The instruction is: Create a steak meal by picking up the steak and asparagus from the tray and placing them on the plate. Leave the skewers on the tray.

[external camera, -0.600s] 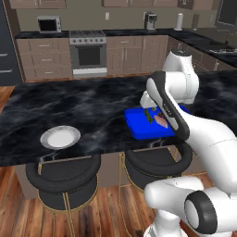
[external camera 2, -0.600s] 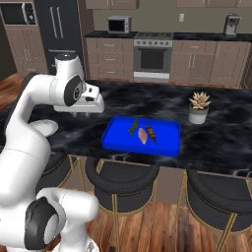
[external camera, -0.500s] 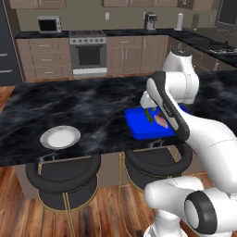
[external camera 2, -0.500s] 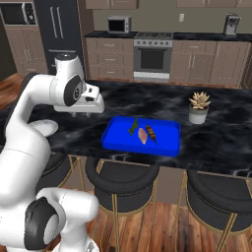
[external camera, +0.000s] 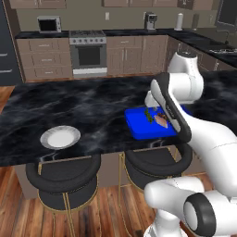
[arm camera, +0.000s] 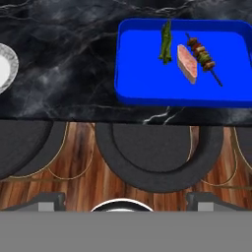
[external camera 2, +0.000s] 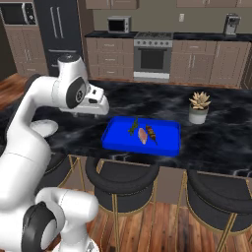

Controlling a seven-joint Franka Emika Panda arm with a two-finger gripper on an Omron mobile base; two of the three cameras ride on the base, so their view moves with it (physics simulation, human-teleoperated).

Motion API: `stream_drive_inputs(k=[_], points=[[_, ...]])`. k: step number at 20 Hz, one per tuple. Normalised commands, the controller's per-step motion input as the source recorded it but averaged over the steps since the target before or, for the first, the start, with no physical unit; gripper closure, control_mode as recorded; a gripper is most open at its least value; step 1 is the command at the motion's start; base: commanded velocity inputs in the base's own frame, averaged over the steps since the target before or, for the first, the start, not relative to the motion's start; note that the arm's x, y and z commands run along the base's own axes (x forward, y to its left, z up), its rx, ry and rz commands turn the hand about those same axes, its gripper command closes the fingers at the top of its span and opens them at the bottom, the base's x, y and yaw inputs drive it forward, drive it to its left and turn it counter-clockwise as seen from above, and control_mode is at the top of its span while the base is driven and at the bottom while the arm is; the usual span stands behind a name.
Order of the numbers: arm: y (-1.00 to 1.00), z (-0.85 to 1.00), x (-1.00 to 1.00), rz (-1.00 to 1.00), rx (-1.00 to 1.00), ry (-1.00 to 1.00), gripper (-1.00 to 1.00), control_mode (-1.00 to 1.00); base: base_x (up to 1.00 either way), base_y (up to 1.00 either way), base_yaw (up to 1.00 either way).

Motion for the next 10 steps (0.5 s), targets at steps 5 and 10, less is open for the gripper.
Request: stream_drive_inputs(k=[5, 10], points=[[-0.58, -0.04, 0.00, -0.04, 0.04, -0.01, -1.00, -1.00, 0.00, 0.00, 0.00], [-0.70, -0.10, 0.00, -0.01, 0.06, 0.00, -1.00, -1.00, 0.00, 0.00, 0.00]])
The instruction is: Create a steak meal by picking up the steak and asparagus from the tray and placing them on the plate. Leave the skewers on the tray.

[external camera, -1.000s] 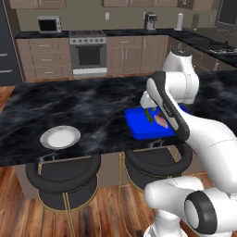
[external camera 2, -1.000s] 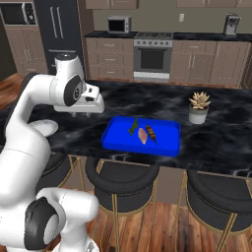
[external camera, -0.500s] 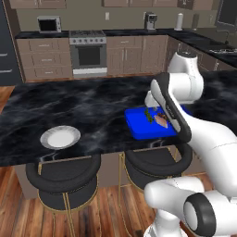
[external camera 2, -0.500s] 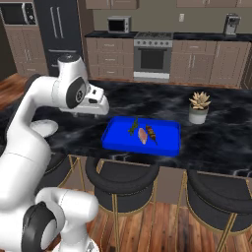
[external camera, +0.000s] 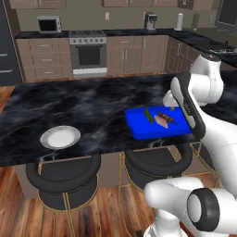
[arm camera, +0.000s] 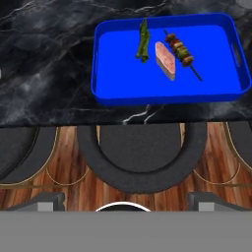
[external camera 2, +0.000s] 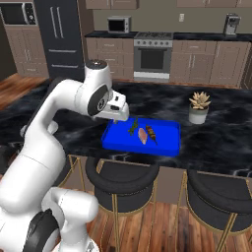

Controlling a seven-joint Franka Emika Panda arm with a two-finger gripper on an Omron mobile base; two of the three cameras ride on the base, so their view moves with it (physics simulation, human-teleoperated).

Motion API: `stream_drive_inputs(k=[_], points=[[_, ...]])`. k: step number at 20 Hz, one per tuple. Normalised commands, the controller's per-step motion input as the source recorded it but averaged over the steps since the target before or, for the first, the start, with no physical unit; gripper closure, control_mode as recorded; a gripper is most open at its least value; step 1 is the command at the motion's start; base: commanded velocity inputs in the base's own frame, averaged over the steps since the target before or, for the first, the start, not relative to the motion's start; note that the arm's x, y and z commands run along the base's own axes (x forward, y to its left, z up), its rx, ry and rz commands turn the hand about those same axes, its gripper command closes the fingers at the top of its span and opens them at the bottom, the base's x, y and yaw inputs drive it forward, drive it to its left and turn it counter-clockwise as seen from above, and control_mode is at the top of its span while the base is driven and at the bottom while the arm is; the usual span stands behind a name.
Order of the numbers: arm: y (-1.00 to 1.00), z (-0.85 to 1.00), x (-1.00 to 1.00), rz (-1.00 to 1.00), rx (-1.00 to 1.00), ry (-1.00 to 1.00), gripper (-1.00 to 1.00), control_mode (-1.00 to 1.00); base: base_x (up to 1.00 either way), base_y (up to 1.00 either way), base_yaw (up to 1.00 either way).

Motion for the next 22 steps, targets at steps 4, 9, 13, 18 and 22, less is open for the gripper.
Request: stream_drive_inputs(k=[4, 9, 13, 18, 22], points=[[-0.56, -0.24, 0.05, -0.01, 0.02, 0.00, -1.00, -1.00, 0.00, 0.00, 0.00], [-0.13, -0.36, 0.36, 0.00, 0.00, 0.04, -1.00, -1.00, 0.00, 0.00, 0.00], [0.00, -0.48, 0.45, 0.00, 0.00, 0.07, -1.00, -1.00, 0.00, 0.00, 0.00], [0.00, -0.41, 0.51, 0.02, 0.00, 0.08, -1.00, -1.00, 0.00, 0.00, 0.00], [-0.01, -0.36, 0.49, 0.01, 0.00, 0.08, -1.00, -1.00, 0.00, 0.00, 0.00]])
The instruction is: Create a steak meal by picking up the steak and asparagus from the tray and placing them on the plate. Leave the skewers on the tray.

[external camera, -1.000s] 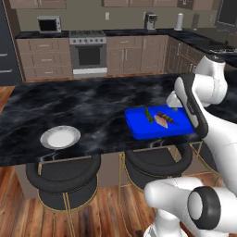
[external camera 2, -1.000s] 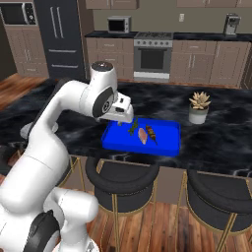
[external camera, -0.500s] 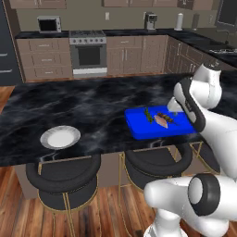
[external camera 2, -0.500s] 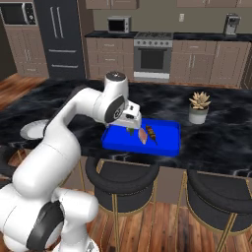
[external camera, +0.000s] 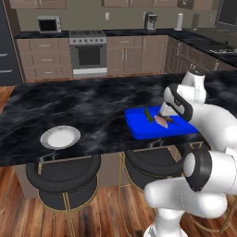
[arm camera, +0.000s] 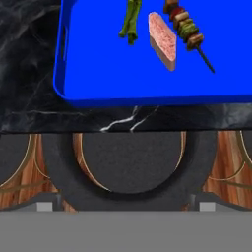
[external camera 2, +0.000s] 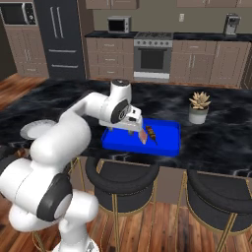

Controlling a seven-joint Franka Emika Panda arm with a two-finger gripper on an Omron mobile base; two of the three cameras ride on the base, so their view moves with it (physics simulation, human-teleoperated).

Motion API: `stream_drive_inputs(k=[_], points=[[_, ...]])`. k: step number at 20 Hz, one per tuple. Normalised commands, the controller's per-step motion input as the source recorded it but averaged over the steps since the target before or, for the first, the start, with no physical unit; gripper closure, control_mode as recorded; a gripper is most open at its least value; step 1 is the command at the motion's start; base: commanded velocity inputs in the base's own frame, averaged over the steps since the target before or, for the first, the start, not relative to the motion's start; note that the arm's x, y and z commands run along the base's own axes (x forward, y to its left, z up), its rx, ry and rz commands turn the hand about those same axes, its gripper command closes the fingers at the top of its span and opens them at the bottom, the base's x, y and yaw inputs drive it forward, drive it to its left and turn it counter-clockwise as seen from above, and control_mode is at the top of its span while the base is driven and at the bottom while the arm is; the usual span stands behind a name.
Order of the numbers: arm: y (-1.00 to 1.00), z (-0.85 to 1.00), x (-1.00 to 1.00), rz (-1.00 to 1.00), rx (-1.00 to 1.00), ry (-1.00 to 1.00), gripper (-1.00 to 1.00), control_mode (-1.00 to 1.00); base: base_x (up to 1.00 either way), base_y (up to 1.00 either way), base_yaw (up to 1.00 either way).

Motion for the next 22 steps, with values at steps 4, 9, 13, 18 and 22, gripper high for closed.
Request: stream_drive_inputs(k=[4, 9, 13, 18, 22], points=[[-0.14, -0.36, 0.43, 0.01, 0.00, 0.06, -1.00, -1.00, 0.00, 0.00, 0.00], [-0.23, -0.41, 0.39, 0.01, 0.00, 0.05, -1.00, -1.00, 0.00, 0.00, 0.00], [-0.20, -0.39, 0.36, 0.01, 0.00, 0.05, -1.00, -1.00, 0.00, 0.00, 0.00], [-0.10, -0.31, 0.36, 0.02, 0.00, 0.07, -1.00, -1.00, 0.00, 0.00, 0.00], [-0.06, -0.23, 0.39, 0.02, 0.00, 0.09, -1.00, -1.00, 0.00, 0.00, 0.00]])
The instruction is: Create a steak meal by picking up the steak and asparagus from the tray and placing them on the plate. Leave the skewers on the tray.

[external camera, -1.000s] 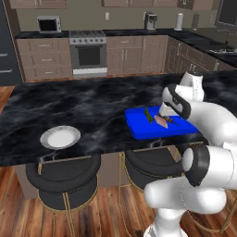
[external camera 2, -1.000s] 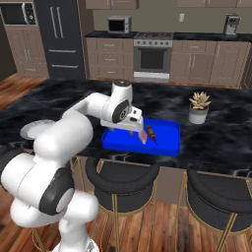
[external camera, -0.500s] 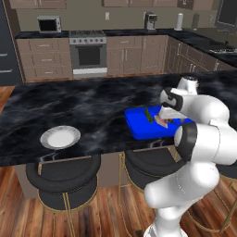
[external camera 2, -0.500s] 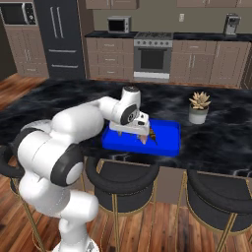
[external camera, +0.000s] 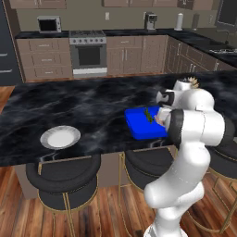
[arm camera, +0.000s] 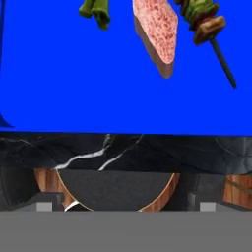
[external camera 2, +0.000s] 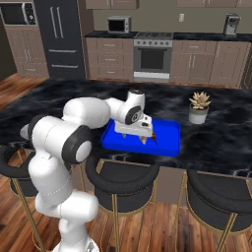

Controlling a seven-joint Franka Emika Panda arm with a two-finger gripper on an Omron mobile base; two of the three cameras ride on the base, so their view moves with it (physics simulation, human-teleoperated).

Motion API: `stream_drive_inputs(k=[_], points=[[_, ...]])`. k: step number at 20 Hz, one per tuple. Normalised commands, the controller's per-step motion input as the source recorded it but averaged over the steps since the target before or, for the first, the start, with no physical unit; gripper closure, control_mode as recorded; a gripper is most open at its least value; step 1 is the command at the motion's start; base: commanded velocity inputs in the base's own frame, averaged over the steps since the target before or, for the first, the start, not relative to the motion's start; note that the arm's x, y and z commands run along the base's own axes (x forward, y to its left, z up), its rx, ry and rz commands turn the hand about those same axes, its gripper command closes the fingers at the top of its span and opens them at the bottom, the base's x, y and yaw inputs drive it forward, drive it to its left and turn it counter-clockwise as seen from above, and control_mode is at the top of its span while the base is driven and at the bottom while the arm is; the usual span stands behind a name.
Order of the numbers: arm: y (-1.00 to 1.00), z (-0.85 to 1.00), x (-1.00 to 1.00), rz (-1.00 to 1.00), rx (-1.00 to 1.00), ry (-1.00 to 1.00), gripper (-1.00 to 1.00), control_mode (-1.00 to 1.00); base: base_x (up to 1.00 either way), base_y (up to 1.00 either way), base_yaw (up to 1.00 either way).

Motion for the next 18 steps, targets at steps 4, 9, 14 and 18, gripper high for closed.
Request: stream_drive_inputs(k=[4, 9, 14, 18], points=[[-0.03, -0.21, 0.38, 0.02, 0.00, 0.09, -1.00, -1.00, 0.00, 0.00, 0.00], [-0.08, -0.23, 0.40, 0.01, 0.00, 0.09, -1.00, -1.00, 0.00, 0.00, 0.00], [-0.10, -0.25, 0.37, 0.01, 0.00, 0.08, -1.00, -1.00, 0.00, 0.00, 0.00], [-0.14, -0.26, 0.35, 0.01, 0.01, 0.06, -1.00, -1.00, 0.00, 0.00, 0.00]])
